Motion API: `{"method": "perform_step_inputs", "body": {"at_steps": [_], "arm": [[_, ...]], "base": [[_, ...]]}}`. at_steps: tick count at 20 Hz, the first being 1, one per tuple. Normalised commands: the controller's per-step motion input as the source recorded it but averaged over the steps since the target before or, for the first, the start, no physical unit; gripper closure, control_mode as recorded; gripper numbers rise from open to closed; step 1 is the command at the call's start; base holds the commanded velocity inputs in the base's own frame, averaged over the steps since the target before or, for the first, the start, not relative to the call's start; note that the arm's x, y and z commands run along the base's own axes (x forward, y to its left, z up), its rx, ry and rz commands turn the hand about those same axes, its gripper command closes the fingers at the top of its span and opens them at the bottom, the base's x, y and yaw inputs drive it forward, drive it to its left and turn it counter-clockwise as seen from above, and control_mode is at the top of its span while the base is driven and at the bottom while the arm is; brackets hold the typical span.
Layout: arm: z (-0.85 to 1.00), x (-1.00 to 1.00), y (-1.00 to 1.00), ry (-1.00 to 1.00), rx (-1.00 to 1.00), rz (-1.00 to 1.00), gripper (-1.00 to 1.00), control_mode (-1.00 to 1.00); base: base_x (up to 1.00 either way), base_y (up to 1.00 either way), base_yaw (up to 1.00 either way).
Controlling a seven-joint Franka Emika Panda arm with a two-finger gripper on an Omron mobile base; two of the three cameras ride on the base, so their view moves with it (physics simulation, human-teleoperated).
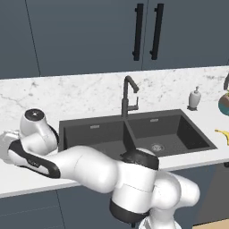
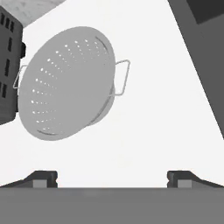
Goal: Put the colander in the sink, put the banana in the colander, and turn on the sink faucet and pour water over the colander.
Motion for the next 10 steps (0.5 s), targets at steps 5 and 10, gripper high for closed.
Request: {"method": "perform_step_inputs", "body": {"at_steps": [5, 10], "arm": [[-0.11, 0.13, 0.0, 0.25, 0.01, -0.1, -1.0, -1.0], [-0.17, 0.13, 0.11, 0.07, 0.03, -0.11, -1.0, -1.0]], "base": [[0.0, 0.0, 0.0], [0.0, 0.0, 0.0]]}}
